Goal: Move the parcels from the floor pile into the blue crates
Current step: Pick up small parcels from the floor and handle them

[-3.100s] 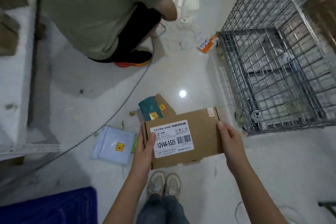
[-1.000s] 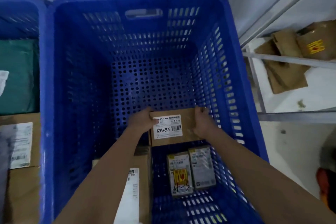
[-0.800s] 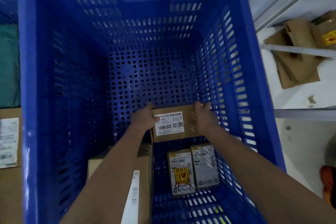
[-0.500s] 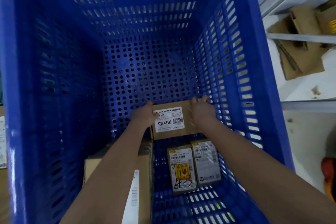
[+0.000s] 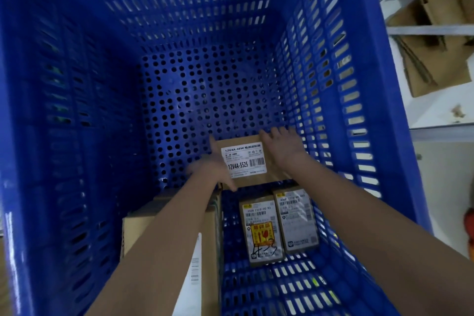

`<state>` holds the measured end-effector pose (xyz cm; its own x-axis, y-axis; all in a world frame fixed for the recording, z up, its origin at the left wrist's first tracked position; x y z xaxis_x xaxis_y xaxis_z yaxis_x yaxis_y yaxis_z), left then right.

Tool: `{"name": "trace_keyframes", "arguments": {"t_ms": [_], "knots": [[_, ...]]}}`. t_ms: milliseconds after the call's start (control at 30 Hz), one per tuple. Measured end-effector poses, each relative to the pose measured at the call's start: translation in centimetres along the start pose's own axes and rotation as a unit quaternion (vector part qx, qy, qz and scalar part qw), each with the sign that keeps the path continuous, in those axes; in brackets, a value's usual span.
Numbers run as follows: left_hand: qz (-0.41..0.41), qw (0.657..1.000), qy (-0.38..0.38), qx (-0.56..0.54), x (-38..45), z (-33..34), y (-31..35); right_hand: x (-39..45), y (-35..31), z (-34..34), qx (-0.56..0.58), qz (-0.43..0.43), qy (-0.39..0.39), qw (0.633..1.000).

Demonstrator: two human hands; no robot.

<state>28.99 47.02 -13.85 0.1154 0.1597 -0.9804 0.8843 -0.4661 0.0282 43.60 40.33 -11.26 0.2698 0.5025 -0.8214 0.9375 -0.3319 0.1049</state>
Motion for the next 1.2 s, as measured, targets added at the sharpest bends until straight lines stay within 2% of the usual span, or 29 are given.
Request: {"name": "trace_keyframes", "arguments": {"t_ms": [67,133,300,467,533,633,667,733,800,900,1033,1100,1200], "knots": [[-0.075,0.981,0.052,0.170,-0.7,-0.7,-1.0,0.1,-0.3,-0.1,0.011,0.006,0.000,1.000],[-0.106,0.966,0.077,0.221,-1.0,-1.2,-0.7,0.1,-0.5,-0.1,0.024,0.005,0.004,1.000],[-0.139,0.958,0.096,0.233,-0.9,-0.9,-0.3,0.0,-0.2,-0.2,0.044,-0.003,0.032,0.999],[-0.175,0.966,0.048,0.185,-1.5,-1.1,-4.1,-0.1,-0.1,0.1,0.049,-0.018,0.043,0.998],[-0.138,0.976,0.064,0.158,-1.3,-1.9,-4.3,-0.1,-0.3,0.2,0.047,-0.025,0.038,0.998],[-0.017,0.992,0.105,0.074,-0.7,-3.0,-1.6,-0.1,-1.1,0.3,0.032,-0.039,0.031,0.998],[0.030,0.990,0.117,0.073,-0.5,-3.2,-0.4,-0.1,-1.4,0.4,0.025,-0.038,0.029,0.999],[0.089,0.976,0.135,0.149,-0.4,-2.7,1.4,-0.2,-1.5,1.0,0.021,-0.024,0.016,0.999],[0.100,0.963,0.150,0.202,-0.1,-2.1,2.0,-0.5,-1.3,1.7,0.017,-0.014,0.004,1.000],[0.112,0.961,0.146,0.206,0.1,-2.0,2.7,-0.9,-1.1,2.2,0.009,-0.009,-0.010,1.000],[0.114,0.984,0.060,0.120,-0.3,-1.7,2.9,-1.5,-0.5,2.4,0.029,0.011,-0.038,0.999],[0.096,0.984,0.090,0.118,-1.4,-2.3,3.1,-2.4,0.4,1.8,0.054,0.024,-0.009,0.998],[0.115,0.968,0.202,0.090,-4.7,-3.1,4.2,-5.2,0.8,0.4,0.094,0.032,0.079,0.992]]}}
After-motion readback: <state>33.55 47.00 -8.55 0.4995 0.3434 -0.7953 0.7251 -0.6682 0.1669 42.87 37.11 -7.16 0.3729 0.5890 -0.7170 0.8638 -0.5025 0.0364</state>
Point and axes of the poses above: each hand's wrist, its own x-axis towards the middle knuckle, its own z-axis out of the palm, y = z × x, the point moved 9 cm from there along x, towards the middle knuckle
